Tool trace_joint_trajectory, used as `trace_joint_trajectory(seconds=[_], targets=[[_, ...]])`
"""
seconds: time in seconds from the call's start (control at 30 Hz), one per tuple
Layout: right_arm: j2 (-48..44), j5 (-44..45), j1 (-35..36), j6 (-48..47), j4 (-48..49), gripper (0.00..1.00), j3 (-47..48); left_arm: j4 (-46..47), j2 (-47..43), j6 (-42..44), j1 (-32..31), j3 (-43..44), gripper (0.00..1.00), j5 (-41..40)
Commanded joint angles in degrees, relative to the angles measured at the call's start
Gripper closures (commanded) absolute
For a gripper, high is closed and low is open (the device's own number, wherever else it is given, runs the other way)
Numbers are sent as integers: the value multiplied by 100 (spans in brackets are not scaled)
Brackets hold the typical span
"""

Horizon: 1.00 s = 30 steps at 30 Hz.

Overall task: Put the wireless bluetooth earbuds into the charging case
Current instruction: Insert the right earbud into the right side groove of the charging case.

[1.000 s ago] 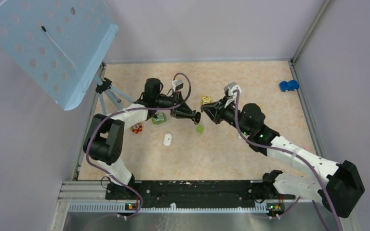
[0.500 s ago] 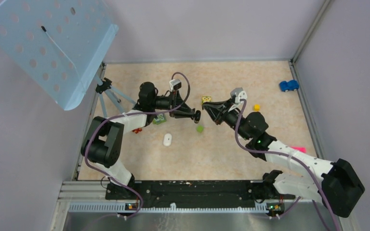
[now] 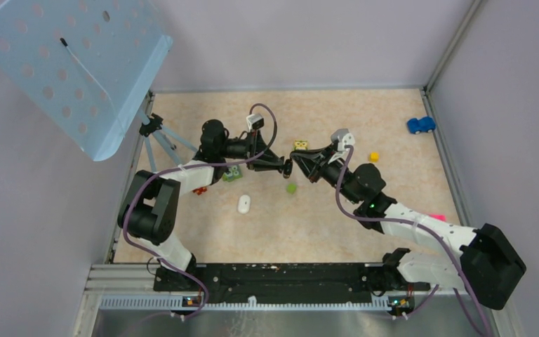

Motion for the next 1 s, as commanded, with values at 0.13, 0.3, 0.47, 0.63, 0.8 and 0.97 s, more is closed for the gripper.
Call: trace_joint_trajectory(seconds=[0.13,0.3,0.47,0.63,0.8,0.97], targets=[[266,-79,118,-4,467,100,6,861,-228,-444,-8,11,100,21],[270,31,126,-70,516,100,-50,980,-217,-553,-4,-5,100,30],[279,148,139,-77,694,100,-139,1101,-210,-675,-1,-19,100,34],[287,281,173,-81,921,100,-212,1347,-163,-928,-4,-56,100,34],[327,292,219,-92,1223,100,-301,2451,22,-1949,-16,-179,100,-41],[347,358,240,-121,1395,100,-303,3215,189,-2609,-40,-253,100,-157]])
